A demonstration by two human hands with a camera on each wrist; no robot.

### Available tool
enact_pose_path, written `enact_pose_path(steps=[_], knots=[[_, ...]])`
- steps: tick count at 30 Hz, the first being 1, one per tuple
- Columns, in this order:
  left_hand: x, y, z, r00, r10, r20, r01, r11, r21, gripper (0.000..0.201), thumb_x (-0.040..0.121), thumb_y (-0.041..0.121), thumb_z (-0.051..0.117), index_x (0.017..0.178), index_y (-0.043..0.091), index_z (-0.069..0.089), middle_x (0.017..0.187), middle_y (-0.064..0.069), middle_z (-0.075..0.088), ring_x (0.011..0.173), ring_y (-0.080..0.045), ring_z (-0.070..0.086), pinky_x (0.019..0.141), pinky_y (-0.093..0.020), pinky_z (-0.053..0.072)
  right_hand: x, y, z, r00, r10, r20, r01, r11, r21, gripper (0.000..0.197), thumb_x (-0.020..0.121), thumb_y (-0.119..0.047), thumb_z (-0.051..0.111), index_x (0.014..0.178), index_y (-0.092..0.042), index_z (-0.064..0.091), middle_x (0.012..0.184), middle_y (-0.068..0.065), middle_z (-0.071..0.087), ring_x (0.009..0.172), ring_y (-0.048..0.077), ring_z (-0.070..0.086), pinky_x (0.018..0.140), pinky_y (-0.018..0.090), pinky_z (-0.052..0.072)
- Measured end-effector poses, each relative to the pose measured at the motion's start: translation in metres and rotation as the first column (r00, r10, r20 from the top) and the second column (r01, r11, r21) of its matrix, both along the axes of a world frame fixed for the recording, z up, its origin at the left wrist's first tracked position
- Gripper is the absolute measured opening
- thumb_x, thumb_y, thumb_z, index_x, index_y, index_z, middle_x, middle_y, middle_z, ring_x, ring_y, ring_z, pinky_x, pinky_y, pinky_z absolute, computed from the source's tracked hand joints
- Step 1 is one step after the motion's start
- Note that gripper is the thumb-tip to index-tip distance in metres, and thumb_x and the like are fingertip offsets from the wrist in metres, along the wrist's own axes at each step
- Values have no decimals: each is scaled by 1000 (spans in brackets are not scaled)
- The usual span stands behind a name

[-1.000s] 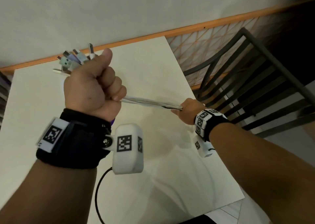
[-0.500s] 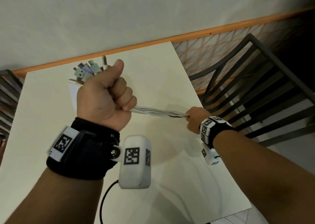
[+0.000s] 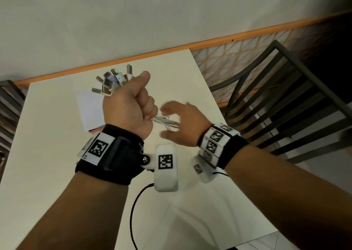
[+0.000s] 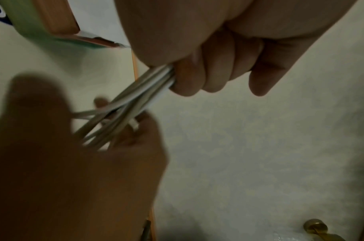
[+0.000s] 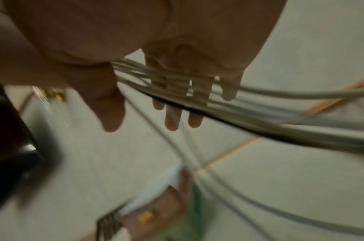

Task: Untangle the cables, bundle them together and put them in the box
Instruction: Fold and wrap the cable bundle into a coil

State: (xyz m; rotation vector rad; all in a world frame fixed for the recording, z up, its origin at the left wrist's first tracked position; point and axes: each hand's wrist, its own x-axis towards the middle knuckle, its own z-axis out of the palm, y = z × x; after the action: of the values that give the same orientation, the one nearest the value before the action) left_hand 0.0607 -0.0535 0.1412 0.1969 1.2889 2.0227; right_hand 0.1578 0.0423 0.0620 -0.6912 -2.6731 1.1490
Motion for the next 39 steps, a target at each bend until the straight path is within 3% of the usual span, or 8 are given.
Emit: enact_pose_path(steps=[2,5,10,15,21,25,30,39], knots=[[0,3,2,1000,5,8,-5,1000,16,52,90,9,60,49,22,32,42,4,17,38,-14,8,44,-26,13,-20,-15,20,985,7,-173,-23,996,-87,14,77,-21,72,86,-28,62,79,-8,68,75,13,63,69,24,47],[0,3,5,999,-33,-20,34,999,21,48,86,10,62,52,21,30,42,4,18,39,-14,9,45,-27,14,-34,-21,15,989,-68,-131,44,983,-179,44,83,-12,60,45,-25,41,44,-7,44,46,8,41,47,22,29],[11,-9,2,994,-80,-80,79,997,-8,46,75,12,67,48,21,30,39,5,19,33,-12,13,43,-23,16,-20,-1,-30,960,-136,244,131,991,35,45,87,-35,53,47,-17,43,52,-3,46,52,20,46,50,26,31],[13,-15,9,993,-80,-81,80,997,-5,43,72,13,67,43,22,37,39,5,20,32,-12,14,43,-22,17,1,25,-59,851,-184,492,42,958,284,23,84,-29,48,63,-19,51,64,-3,54,58,20,54,52,24,35],[7,-15,36,990,-51,-130,58,997,48,53,88,8,58,40,21,42,40,6,16,37,-13,8,46,-27,12,11,51,-68,807,-310,503,296,949,109,13,81,-27,58,89,-17,56,81,0,58,65,17,58,55,25,45],[-2,-11,32,995,-6,-102,13,997,74,48,87,9,60,46,22,39,41,6,16,37,-13,8,45,-26,12,18,64,-73,770,-382,511,390,916,96,15,81,-26,61,78,-13,54,79,5,61,61,18,57,47,22,39],[-12,-7,7,1000,8,-21,-7,999,41,49,85,9,61,55,23,26,40,6,18,34,-12,11,41,-23,15,33,66,-83,717,-391,577,380,913,147,15,81,-26,49,74,-14,56,72,4,62,62,21,60,54,25,47],[-8,0,0,999,20,-39,-19,1000,20,43,87,2,57,53,19,37,38,6,20,32,-11,13,42,-21,15,37,65,-85,665,-399,631,396,905,155,12,80,-23,53,79,-12,58,73,5,61,62,21,60,53,26,47]])
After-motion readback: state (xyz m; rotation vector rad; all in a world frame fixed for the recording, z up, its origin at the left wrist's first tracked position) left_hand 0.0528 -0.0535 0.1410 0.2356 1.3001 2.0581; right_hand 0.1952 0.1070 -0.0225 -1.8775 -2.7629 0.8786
